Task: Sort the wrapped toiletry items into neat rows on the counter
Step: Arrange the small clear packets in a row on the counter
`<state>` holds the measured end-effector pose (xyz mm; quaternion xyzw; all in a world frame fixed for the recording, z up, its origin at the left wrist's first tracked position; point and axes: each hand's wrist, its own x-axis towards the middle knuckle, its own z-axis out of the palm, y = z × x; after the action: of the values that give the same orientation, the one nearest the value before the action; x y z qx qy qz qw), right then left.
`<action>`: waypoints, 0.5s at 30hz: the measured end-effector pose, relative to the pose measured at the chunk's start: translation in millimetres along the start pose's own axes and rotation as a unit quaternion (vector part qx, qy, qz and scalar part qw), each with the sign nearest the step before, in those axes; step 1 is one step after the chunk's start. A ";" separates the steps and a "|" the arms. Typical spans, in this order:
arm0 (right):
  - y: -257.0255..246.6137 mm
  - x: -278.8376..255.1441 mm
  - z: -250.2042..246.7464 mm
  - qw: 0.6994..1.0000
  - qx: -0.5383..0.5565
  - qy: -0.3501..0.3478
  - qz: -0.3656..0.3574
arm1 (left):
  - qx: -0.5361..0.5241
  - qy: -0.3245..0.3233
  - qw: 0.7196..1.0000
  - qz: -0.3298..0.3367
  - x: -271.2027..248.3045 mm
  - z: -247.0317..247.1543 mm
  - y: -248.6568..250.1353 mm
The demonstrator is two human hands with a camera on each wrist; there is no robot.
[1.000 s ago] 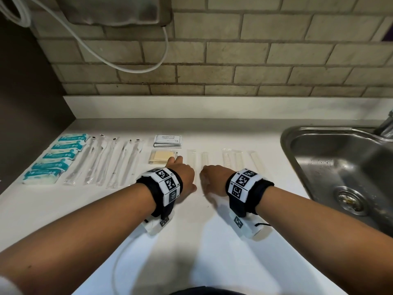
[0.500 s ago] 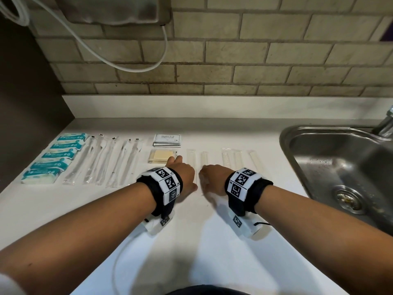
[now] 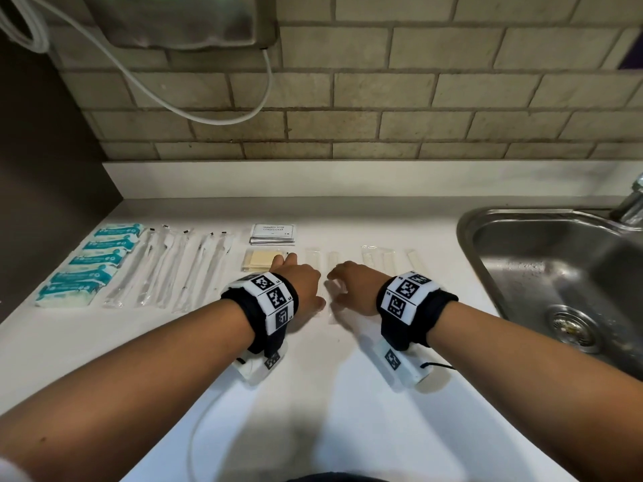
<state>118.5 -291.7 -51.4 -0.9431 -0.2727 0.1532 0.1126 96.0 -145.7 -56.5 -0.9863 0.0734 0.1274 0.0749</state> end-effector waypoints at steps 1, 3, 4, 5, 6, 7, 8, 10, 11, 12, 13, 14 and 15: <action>4.4 -1.5 -6.9 1.000 0.009 -0.009 0.007 | 0.000 0.004 1.000 0.005 0.8 -3.9 2.0; 14.8 -6.6 -20.1 1.000 -0.005 -0.006 0.022 | -0.005 0.013 1.000 0.019 4.7 -9.3 8.8; 19.6 -9.1 -23.7 0.999 -0.027 -0.008 0.031 | -0.010 0.021 0.999 0.028 6.6 -10.8 13.2; 27.7 -12.6 -28.7 0.997 -0.054 -0.015 0.047 | -0.016 0.033 0.999 0.040 9.4 -13.1 21.6; 31.9 -15.0 -31.4 0.995 -0.076 -0.025 0.057 | -0.020 0.047 0.997 0.051 10.3 -14.0 27.0; 38.9 -17.6 -33.4 0.993 -0.089 -0.035 0.071 | -0.023 0.057 0.996 0.067 11.9 -15.5 35.6; 45.3 -20.0 -34.2 0.991 -0.095 -0.046 0.081 | -0.025 0.063 0.994 0.085 13.4 -16.3 44.1; 55.9 -25.0 -32.5 0.989 -0.092 -0.070 0.092 | -0.026 0.061 0.991 0.119 16.0 -15.0 61.0; 59.0 -27.3 -30.3 0.989 -0.083 -0.080 0.094 | -0.017 0.051 0.990 0.131 16.6 -13.5 67.7; 60.7 -29.1 -27.5 0.989 -0.075 -0.088 0.093 | -0.004 0.040 0.990 0.139 17.1 -11.0 71.7; 60.8 -31.2 -25.2 0.989 -0.072 -0.092 0.092 | 0.008 0.035 0.989 0.141 17.5 -8.9 74.3; 60.0 -32.8 -23.4 0.989 -0.073 -0.091 0.091 | 0.018 0.035 0.990 0.139 18.3 -7.0 75.1; 59.7 -32.8 -22.1 0.989 -0.073 -0.087 0.092 | 0.024 0.038 0.990 0.135 19.2 -6.5 74.9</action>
<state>128.5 -361.9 -41.1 -0.9530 -0.2038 0.2242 0.0051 103.7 -222.5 -65.0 -0.9692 0.2123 0.0969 0.0781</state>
